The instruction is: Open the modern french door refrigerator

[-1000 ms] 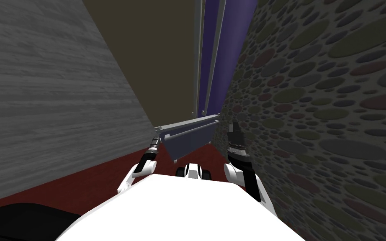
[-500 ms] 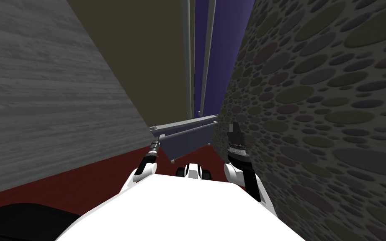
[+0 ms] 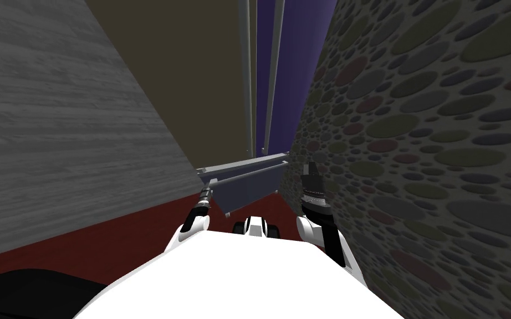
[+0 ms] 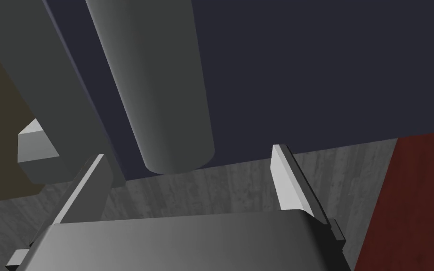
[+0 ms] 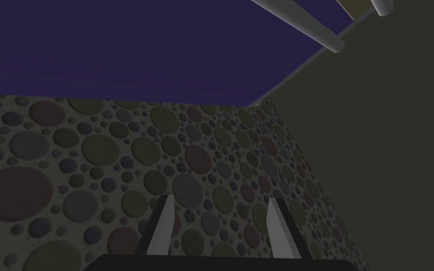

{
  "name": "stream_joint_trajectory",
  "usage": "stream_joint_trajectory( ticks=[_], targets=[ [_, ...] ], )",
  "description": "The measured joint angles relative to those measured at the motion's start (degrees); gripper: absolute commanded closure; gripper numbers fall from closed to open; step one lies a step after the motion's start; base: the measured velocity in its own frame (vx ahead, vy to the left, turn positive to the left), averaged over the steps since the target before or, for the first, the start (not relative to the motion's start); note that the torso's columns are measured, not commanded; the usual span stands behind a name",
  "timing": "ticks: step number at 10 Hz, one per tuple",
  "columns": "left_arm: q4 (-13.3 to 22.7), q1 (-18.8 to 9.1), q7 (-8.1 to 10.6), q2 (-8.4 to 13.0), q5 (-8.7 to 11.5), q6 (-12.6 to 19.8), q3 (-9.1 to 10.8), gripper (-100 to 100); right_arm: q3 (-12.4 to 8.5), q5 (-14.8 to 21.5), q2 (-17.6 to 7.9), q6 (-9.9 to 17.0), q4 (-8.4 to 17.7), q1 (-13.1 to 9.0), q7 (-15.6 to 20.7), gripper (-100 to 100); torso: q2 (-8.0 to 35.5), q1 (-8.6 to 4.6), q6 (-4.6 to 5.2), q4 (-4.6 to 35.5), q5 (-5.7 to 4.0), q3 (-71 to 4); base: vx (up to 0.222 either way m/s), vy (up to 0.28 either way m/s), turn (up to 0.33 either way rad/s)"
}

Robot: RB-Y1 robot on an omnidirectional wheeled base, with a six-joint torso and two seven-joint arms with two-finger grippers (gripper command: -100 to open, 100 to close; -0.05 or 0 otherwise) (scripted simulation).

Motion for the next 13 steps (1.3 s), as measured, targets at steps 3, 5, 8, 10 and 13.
stream_joint_trajectory(
  ticks=[3,5,8,10,13],
  targets=[
    [-0.9,0.0,0.05,0.1,0.1,-0.2,0.01,100,0.0,0.0,0.0,0.0,0.0,0.0,0.0,0,0.4,-0.10,0.01,-0.1,0.19,0.2,-0.068,-0.029,0.006],
    [-1.8,0.7,0.04,0.0,0.1,0.1,-0.31,100,0.0,0.0,0.0,0.0,0.0,0.0,0.0,0,0.3,-0.12,-0.03,0.0,0.10,0.2,-0.165,-0.094,0.007],
    [-2.2,1.6,0.05,-0.2,0.2,0.5,-0.74,100,0.0,0.0,0.0,0.0,0.0,0.0,0.0,0,-0.1,0.12,-0.04,0.0,-0.02,-0.1,-0.123,-0.067,0.020],
    [1.0,-1.4,-0.02,2.1,1.5,-0.1,-0.62,100,0.0,0.0,0.0,0.0,0.0,0.0,0.0,0,-0.1,-0.09,0.10,-0.1,0.12,0.0,-0.109,-0.071,0.051],
    [5.3,-4.7,-0.12,4.7,3.1,-1.1,-0.66,100,0.0,0.0,0.0,0.0,0.0,0.0,0.0,0,-0.3,-0.10,0.34,-0.3,0.24,-0.1,-0.078,-0.051,0.022]
  ],
)
